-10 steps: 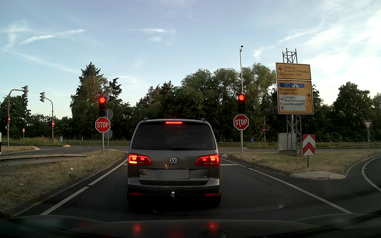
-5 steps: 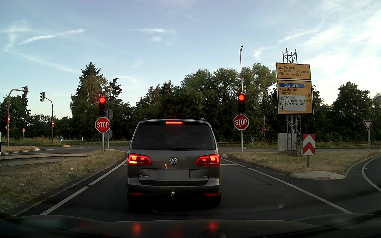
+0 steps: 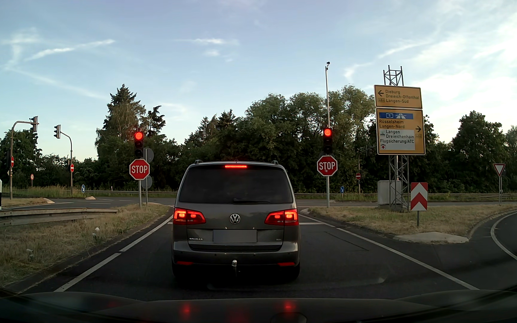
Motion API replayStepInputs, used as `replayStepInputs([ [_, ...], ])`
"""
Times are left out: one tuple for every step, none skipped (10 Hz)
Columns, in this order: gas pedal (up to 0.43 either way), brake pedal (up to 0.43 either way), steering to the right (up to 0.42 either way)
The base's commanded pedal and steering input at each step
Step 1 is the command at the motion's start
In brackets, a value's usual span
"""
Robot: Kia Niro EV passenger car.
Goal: Follow the waypoints while adhering to traffic rules and regulations
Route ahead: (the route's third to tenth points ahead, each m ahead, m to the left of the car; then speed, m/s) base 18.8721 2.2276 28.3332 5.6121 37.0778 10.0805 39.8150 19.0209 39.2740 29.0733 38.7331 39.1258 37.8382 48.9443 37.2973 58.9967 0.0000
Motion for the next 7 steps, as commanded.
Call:
replayStepInputs([
  [0.000,0.384,-0.011],
  [0.000,0.384,-0.011],
  [0.000,0.384,-0.011],
  [0.000,0.384,-0.011],
  [0.000,0.384,-0.011],
  [0.000,0.384,-0.011],
  [0.000,0.384,-0.011],
])
